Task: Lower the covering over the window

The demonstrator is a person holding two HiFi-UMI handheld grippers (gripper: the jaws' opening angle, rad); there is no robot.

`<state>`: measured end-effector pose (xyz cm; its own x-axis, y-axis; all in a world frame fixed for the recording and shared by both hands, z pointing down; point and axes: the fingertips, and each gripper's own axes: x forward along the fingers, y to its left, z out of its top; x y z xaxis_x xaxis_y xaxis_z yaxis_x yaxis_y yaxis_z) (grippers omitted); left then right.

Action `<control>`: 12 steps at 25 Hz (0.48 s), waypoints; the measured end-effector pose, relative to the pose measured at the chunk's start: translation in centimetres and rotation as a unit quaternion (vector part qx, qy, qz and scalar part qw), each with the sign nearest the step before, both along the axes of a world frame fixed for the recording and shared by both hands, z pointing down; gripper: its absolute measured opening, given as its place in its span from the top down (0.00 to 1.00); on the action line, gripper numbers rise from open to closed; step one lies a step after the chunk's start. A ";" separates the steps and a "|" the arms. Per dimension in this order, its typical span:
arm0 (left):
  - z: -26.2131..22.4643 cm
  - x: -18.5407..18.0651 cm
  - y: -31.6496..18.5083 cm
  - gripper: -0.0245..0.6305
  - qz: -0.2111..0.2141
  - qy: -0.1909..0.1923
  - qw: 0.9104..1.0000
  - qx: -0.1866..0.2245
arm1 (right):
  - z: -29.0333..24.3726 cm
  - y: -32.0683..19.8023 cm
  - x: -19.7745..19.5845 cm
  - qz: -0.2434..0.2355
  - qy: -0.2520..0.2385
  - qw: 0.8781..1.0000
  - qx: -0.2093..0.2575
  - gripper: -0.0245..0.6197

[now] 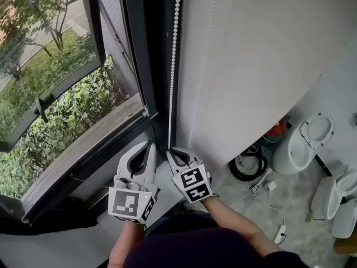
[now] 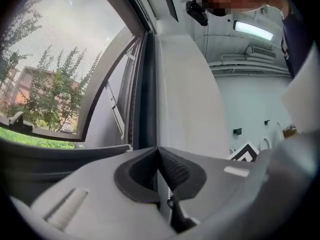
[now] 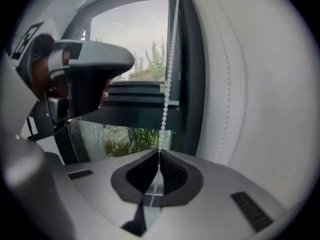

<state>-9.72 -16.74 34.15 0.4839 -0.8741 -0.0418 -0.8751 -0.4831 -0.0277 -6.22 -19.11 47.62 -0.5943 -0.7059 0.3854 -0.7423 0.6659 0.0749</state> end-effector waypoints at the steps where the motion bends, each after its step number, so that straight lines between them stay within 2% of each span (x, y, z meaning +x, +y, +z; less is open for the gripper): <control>1: 0.3 0.3 -0.1 0.95 0.004 -0.004 1.000 -0.005 | 0.4 0.1 -0.1 -0.003 0.004 1.000 -0.002 0.93; 5: 1.4 1.9 -0.2 0.94 0.037 -0.023 0.999 -0.026 | 2.4 0.3 -0.3 -0.020 0.041 0.999 -0.008 0.93; 6: 1.7 2.3 -0.2 0.90 0.045 -0.027 0.998 -0.033 | 3.3 0.5 -0.3 -0.023 0.050 0.998 -0.016 0.93; 7: 2.0 2.6 -0.3 0.82 0.050 -0.030 0.998 -0.039 | 4.2 0.7 -0.2 -0.025 0.057 0.998 -0.024 0.93; 12: 1.9 3.9 -1.0 0.72 0.074 -0.046 0.995 -0.047 | 7.2 2.0 0.0 -0.038 0.077 0.995 -0.050 0.93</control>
